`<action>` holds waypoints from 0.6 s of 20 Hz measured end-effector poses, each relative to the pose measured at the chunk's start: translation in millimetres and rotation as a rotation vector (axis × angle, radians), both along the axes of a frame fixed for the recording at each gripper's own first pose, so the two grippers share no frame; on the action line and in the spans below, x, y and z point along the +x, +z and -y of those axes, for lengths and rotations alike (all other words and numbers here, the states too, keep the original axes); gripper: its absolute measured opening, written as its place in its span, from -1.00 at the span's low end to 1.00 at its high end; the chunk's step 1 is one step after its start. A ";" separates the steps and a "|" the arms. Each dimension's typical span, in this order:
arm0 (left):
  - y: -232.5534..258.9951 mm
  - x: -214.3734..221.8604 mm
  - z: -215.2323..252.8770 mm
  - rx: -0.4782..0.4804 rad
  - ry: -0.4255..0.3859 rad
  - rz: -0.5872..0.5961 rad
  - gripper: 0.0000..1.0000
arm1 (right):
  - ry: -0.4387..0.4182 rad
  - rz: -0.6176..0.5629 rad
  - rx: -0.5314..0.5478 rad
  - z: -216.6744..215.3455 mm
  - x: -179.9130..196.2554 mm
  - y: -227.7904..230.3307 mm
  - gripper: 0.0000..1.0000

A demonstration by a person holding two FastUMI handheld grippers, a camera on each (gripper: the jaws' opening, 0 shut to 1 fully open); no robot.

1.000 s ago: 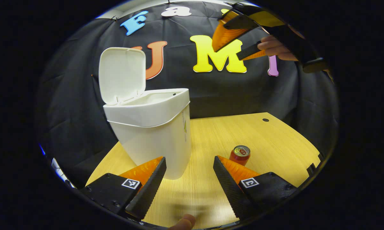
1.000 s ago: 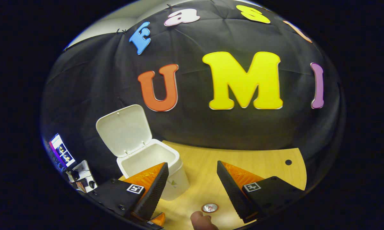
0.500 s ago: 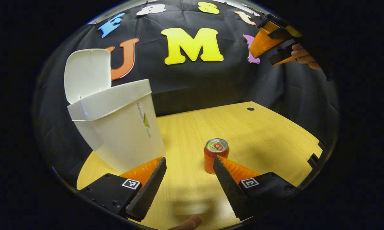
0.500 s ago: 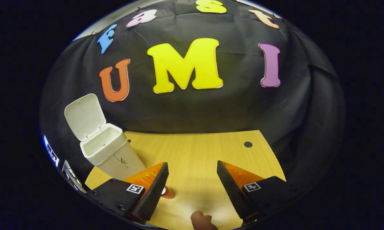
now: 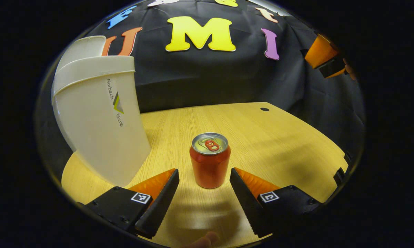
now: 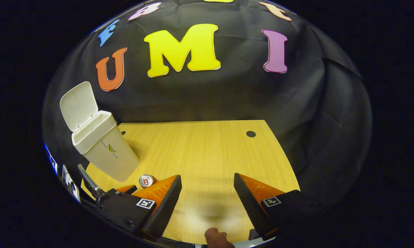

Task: Press the lid of the desktop garbage bin to open it, pick up the crumpled paper on the desktop and throw it into the bin, then pick up the pop can on the desktop and drop it into the bin, and finally close the garbage bin lid.

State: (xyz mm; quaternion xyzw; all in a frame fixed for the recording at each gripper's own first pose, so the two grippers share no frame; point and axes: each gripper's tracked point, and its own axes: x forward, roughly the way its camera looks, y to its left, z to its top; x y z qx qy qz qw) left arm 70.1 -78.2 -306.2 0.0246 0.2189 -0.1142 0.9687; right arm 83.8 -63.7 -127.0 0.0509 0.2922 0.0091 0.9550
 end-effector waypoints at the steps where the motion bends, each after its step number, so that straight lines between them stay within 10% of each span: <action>1: -4.7 5.1 3.1 -0.008 -0.006 -0.011 0.96 | -0.005 -0.007 -0.004 2.6 2.7 -1.2 0.93; 12: -32.0 43.6 16.0 -0.014 -0.008 -0.037 0.96 | -0.002 -0.069 -0.032 4.3 24.0 -24.8 0.93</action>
